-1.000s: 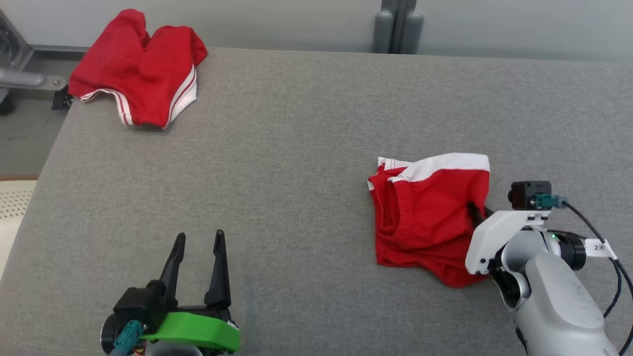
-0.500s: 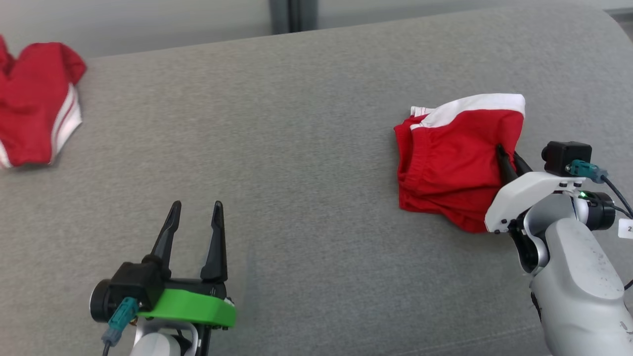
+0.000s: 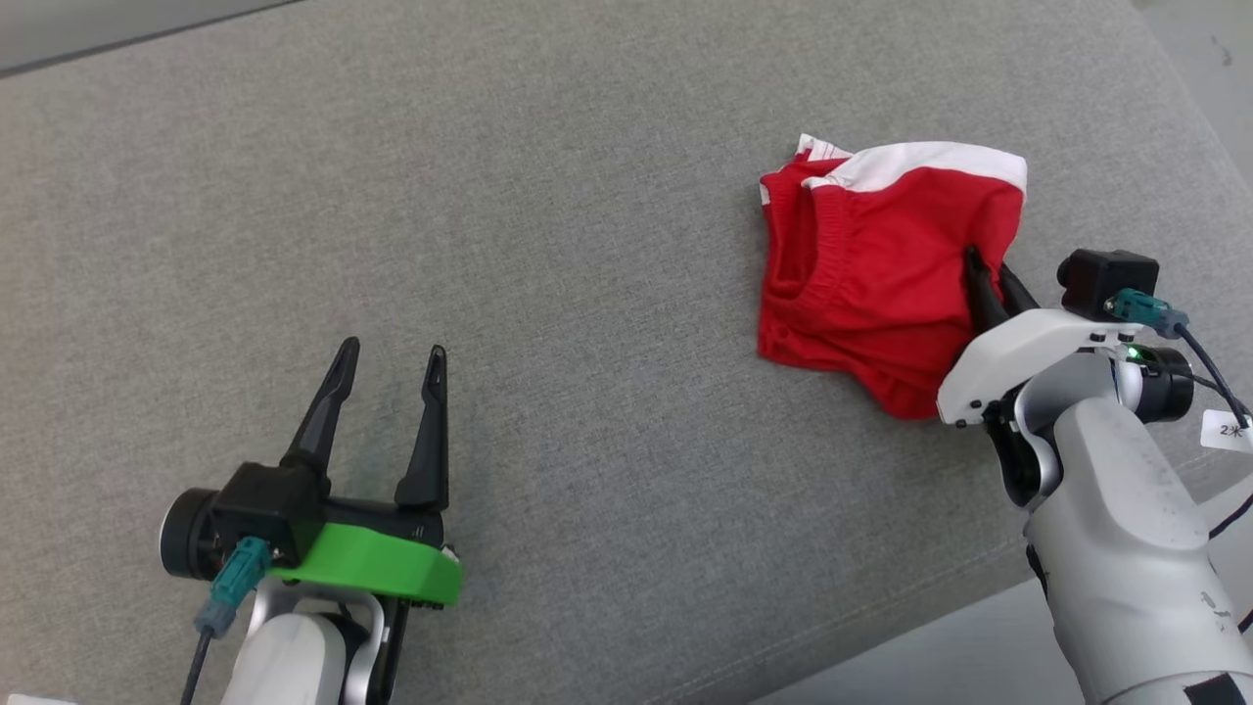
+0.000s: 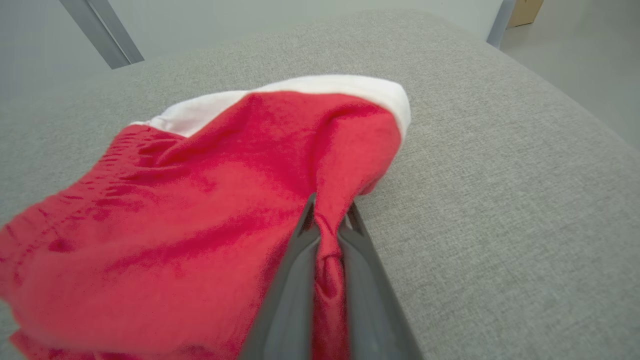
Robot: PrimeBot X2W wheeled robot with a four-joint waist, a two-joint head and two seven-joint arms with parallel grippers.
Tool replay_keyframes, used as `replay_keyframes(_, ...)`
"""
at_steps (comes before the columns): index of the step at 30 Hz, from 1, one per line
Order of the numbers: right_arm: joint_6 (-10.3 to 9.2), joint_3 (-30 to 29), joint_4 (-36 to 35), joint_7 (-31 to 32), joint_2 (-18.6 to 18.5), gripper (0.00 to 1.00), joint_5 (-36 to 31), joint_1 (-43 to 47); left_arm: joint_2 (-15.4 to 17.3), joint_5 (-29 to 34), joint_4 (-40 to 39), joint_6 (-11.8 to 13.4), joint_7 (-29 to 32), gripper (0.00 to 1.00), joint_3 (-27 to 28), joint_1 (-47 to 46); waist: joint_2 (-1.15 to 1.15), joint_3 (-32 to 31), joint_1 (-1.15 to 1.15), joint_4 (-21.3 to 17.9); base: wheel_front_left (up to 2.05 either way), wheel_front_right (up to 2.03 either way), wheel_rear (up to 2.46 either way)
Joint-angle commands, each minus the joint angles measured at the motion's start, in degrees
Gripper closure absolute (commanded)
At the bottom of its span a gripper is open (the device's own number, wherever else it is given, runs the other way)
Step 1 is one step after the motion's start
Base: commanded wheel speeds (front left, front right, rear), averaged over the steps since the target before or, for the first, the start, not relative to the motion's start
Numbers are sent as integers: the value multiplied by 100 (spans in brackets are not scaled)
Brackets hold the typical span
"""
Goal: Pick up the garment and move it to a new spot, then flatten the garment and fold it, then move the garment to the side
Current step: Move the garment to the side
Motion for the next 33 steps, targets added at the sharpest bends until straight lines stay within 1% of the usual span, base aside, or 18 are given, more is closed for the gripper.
replay_keyframes(1, -7, -5, 92, -25, -69, 100, -29, -178, 68, 7, -47, 14, 5, 0, 26, -107, 0, 307, 0, 45, 0, 0, 0)
replay_keyframes(4, -7, 5, 242, -6, -245, 100, -127, -482, 84, 5, -123, 46, 9, 0, 39, -138, 0, 394, 0, 264, 0, 0, 0)
replay_keyframes(6, -7, -9, 341, 36, -439, 100, -193, -706, 92, -4, -183, 65, 1, 0, 54, -150, 0, 466, 0, 425, 0, 0, 0)
replay_keyframes(8, -8, -71, 438, 72, -715, 100, -310, -949, 99, -8, -248, 92, -5, 0, 65, -163, 0, 547, 0, 582, 0, 0, 0)
replay_keyframes(12, -7, -264, 672, 253, -1151, 100, -451, -1436, 102, -14, -328, 102, -20, 0, 45, -184, 0, 707, 0, 874, 0, 0, 0)
replay_keyframes(15, -8, -482, 860, 362, -1607, 100, -600, -1790, 82, -17, -381, 106, -27, 0, 4, -186, 0, 824, 0, 1073, 0, 0, 0)
replay_keyframes(20, -7, -811, 1139, 427, -2080, 100, -878, -2164, 72, 1, -433, 113, -47, 0, -67, -195, 0, 956, 0, 1293, 0, 0, 0)
replay_keyframes(22, -7, -904, 1257, 445, -2193, 100, -1010, -2279, 81, 5, -451, 127, -53, 0, -78, -188, 0, 1004, 0, 1333, 0, 0, 0)
replay_keyframes(26, -7, -1134, 1451, 368, -2255, 100, -1301, -2446, 83, 26, -456, 144, -61, 0, -125, -169, 0, 1073, 0, 1349, 0, 0, 0)
replay_keyframes(27, -7, -1233, 1489, 325, -2265, 87, -1386, -2474, 72, 35, -458, 144, -60, 0, -144, -176, 0, 1090, 0, 1346, 0, 0, 0)
replay_keyframes(28, -7, -1340, 1507, 253, -2286, 69, -1464, -2496, 68, 35, -461, 141, -58, 0, -160, -186, 0, 1102, 0, 1341, 0, 0, 0)
replay_keyframes(29, -8, -1465, 1518, 165, -2318, 0, -1613, -2513, 63, 37, -462, 136, -54, 0, -184, -203, 0, 1113, 0, 1335, 0, 0, 0)
replay_keyframes(33, -7, -1867, 1592, 7, -2222, 0, -2080, -2524, 52, 35, -427, 131, -59, 0, -242, -228, 0, 1071, 0, 1289, 0, 0, 0)
